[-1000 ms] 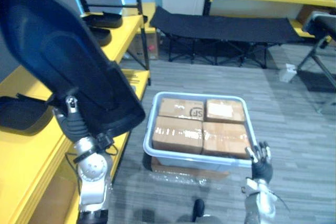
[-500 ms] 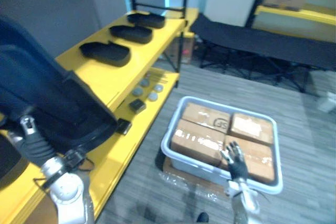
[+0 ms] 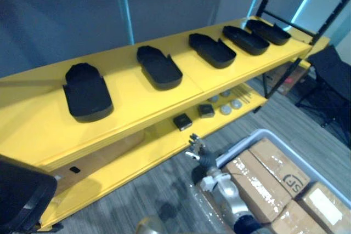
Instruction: Walk over and take plastic housings, then place them on the shelf
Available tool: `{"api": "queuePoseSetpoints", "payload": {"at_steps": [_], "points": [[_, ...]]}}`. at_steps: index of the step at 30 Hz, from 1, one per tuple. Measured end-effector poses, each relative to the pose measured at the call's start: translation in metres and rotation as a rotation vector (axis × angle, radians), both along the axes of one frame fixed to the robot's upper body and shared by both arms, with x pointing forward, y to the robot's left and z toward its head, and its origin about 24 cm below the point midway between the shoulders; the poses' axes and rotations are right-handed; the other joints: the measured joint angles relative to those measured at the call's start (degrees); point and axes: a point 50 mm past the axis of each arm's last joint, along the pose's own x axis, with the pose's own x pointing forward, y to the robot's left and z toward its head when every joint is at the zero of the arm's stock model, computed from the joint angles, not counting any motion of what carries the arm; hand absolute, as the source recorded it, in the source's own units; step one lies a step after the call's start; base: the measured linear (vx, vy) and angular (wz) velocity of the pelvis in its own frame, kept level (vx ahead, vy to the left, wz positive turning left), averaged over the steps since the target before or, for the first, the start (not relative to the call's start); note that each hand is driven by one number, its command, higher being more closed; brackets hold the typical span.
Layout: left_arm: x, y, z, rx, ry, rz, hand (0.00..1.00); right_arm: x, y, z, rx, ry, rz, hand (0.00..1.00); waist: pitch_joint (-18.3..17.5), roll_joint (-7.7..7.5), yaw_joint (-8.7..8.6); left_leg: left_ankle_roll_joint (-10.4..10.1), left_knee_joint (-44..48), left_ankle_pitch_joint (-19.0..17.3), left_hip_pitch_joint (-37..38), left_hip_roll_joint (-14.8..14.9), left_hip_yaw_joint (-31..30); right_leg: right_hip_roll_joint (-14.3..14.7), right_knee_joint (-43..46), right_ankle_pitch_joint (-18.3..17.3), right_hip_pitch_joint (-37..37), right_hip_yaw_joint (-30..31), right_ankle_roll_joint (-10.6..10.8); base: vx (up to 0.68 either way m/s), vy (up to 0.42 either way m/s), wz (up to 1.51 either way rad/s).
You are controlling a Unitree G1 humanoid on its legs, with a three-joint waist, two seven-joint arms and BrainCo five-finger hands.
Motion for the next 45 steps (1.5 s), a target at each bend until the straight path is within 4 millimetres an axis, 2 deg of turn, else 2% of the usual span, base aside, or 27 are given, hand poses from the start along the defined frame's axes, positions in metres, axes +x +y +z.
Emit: {"api": "queuePoseSetpoints", "payload": {"at_steps": [1,2,3,4,5,6,7,8,9,10,11,13,14,15,18,20,30,33,36,37,40,44,45], "points": [[0.012,-0.005,-0.002,-0.014,-0.017,-0.071,1.00,-0.001,-0.016,-0.002,-0.025,0.008,-0.059,0.00,0.63,0.22,-1.92,-1.28,1.49,1.61,-2.10,1.96,6.36,-0.69,1.51,-0.45,1.14,-3.46,0.47,0.07,0.088,1.74],[0.020,-0.009,-0.003,-0.025,-0.031,-0.112,1.00,-0.002,-0.025,-0.004,-0.037,0.018,-0.095,0.00,1.22,0.49,-2.08,-1.92,2.04,1.98,-2.58,1.69,7.39,-1.50,2.73,-0.87,1.68,-3.79,0.67,0.15,0.214,1.91],[0.032,-0.015,-0.004,-0.052,-0.050,-0.180,1.00,-0.008,-0.039,-0.010,-0.037,0.045,-0.168,0.00,2.80,1.80,-2.41,-1.04,3.65,2.82,-3.73,-0.27,6.54,-3.32,7.06,-1.89,2.56,-0.82,-1.07,0.20,0.395,1.87],[0.046,-0.022,-0.003,-0.063,-0.075,-0.257,1.00,-0.020,-0.061,-0.018,-0.053,0.085,-0.251,0.00,4.04,2.92,-4.67,-0.27,4.59,3.39,-4.04,-1.95,3.17,-5.60,14.69,-4.37,1.41,6.04,-4.94,0.25,0.584,2.94],[0.071,-0.033,0.000,-0.061,-0.110,-0.412,1.00,-0.040,-0.081,-0.029,-0.056,0.138,-0.367,0.00,4.99,4.56,-7.77,-0.58,4.32,4.69,-5.17,-3.28,-4.43,-4.45,22.65,-11.18,-1.00,19.30,-4.99,0.16,0.564,3.31],[0.093,-0.041,0.002,-0.059,-0.121,-0.523,1.00,-0.055,-0.096,-0.034,-0.052,0.158,-0.451,0.00,6.45,5.47,-9.30,-0.95,4.19,5.80,-5.43,-4.63,-9.85,-0.90,24.43,-14.99,-1.31,27.03,-2.55,0.09,0.461,3.02],[0.104,-0.044,0.003,-0.042,-0.093,-0.599,1.00,-0.064,-0.100,-0.040,-0.048,0.188,-0.485,0.00,8.75,3.69,-8.96,-0.98,2.94,6.57,-3.28,-5.84,-10.58,0.20,25.21,-16.37,-1.90,32.49,-2.80,0.00,0.205,1.55],[0.102,-0.042,0.002,-0.035,-0.069,-0.600,1.00,-0.064,-0.098,-0.041,-0.045,0.192,-0.480,0.00,9.79,2.57,-8.64,-0.95,2.85,6.60,-2.16,-6.26,-9.48,0.30,24.89,-16.86,-1.99,33.80,-3.31,-0.05,0.045,0.41],[0.100,-0.040,-0.006,-0.072,-0.034,-0.591,1.00,-0.065,-0.098,-0.040,-0.045,0.174,-0.482,0.00,10.40,1.68,-9.26,-1.08,4.89,6.49,-2.61,-7.22,-7.57,1.39,22.76,-17.06,-2.85,33.83,-3.92,-0.04,-0.050,-0.05],[0.098,-0.040,-0.012,-0.104,-0.014,-0.585,1.00,-0.064,-0.101,-0.037,-0.050,0.156,-0.488,0.00,10.36,1.59,-9.67,-1.52,5.93,6.12,-3.03,-7.25,-6.00,1.83,21.98,-17.47,-2.84,32.78,-4.79,-0.05,-0.004,-0.08],[0.095,-0.042,-0.019,-0.141,0.003,-0.575,1.00,-0.060,-0.104,-0.032,-0.053,0.123,-0.489,0.00,10.25,1.75,-9.82,-2.61,7.16,4.99,-3.72,-6.14,-2.84,2.40,20.28,-17.19,-2.32,34.63,-4.26,-0.05,0.022,-0.28],[0.091,-0.042,-0.021,-0.144,0.019,-0.569,1.00,-0.052,-0.102,-0.023,-0.048,0.071,-0.482,0.00,10.61,2.39,-9.60,-2.28,8.01,3.52,-4.78,-3.95,0.26,3.71,16.35,-17.84,-1.78,35.45,-3.48,-0.12,-0.043,-0.70],[0.091,-0.043,-0.022,-0.151,0.017,-0.569,1.00,-0.050,-0.101,-0.022,-0.051,0.063,-0.472,0.00,11.03,3.39,-9.83,-2.49,8.70,3.09,-4.92,-2.89,1.18,4.44,15.40,-17.92,-1.62,36.30,-2.53,-0.14,-0.059,-0.63],[0.092,-0.044,-0.021,-0.151,0.013,-0.571,1.00,-0.050,-0.100,-0.022,-0.049,0.064,-0.470,0.00,11.14,3.61,-10.02,-2.51,8.50,3.10,-4.77,-2.49,1.60,4.57,15.22,-17.96,-1.74,36.65,-2.58,-0.12,-0.034,-0.38],[0.095,-0.047,-0.015,-0.139,-0.016,-0.581,1.00,-0.066,-0.102,-0.029,-0.059,0.104,-0.482,0.00,9.58,4.32,-11.80,-2.46,6.51,3.96,-4.36,-1.02,4.27,4.63,16.06,-18.57,-2.71,37.07,-2.86,-0.05,-0.018,-0.09],[0.096,-0.048,-0.011,-0.126,-0.035,-0.585,1.00,-0.067,-0.104,-0.026,-0.056,0.089,-0.491,0.00,8.88,4.80,-12.08,-2.23,6.18,4.77,-4.53,-0.84,4.59,4.64,16.29,-18.36,-3.53,37.24,-2.62,0.04,0.005,-0.06],[0.104,-0.051,-0.001,-0.080,-0.069,-0.613,1.00,-0.050,-0.101,-0.005,-0.059,-0.040,-0.484,0.00,7.56,4.61,-12.69,-2.32,3.51,5.98,-1.42,-0.87,4.45,4.54,16.15,-18.05,-1.45,36.77,-2.21,0.03,-0.009,0.01],[0.104,-0.052,0.003,-0.037,-0.052,-0.615,1.00,-0.049,-0.102,0.000,-0.078,-0.063,-0.479,0.00,6.85,5.17,-12.71,-2.40,2.17,6.82,-0.62,-0.95,4.23,4.51,16.21,-18.01,-0.96,36.61,-2.33,-0.02,-0.005,0.02],[0.102,-0.052,0.013,0.024,-0.061,-0.612,1.00,-0.045,-0.102,0.007,-0.075,-0.105,-0.475,0.00,6.65,5.49,-12.68,-2.39,0.95,7.20,0.58,-1.32,4.12,4.37,16.61,-18.32,-0.30,36.47,-2.79,-0.05,0.012,0.01],[0.100,-0.048,0.018,0.066,-0.059,-0.602,1.00,-0.043,-0.101,0.012,-0.075,-0.133,-0.471,0.00,6.27,5.50,-12.71,-2.35,0.08,7.54,0.67,-1.52,3.96,4.15,17.01,-18.92,-0.40,36.30,-3.33,-0.06,0.005,0.07],[0.093,-0.037,0.033,0.181,-0.050,-0.565,1.00,-0.038,-0.101,0.025,-0.068,-0.202,-0.471,0.00,5.48,5.43,-12.69,-2.24,-0.39,7.66,0.68,-2.07,3.68,3.27,17.70,-20.39,-0.52,35.00,-3.11,-0.02,-0.006,0.18],[0.084,-0.024,0.052,0.281,-0.097,-0.502,1.00,-0.027,-0.099,0.034,-0.060,-0.243,-0.483,0.00,3.27,4.15,-10.66,-0.69,0.79,6.32,0.69,-4.02,3.67,1.41,17.91,-21.39,0.41,34.14,-2.81,0.10,0.022,0.12],[0.084,-0.025,0.056,0.302,-0.127,-0.500,1.00,-0.023,-0.101,0.038,-0.062,-0.260,-0.491,0.00,2.89,3.94,-10.15,-0.86,0.62,5.49,1.27,-4.38,3.34,1.03,21.46,-20.71,-0.10,33.57,-1.78,0.13,0.033,0.12]]}}
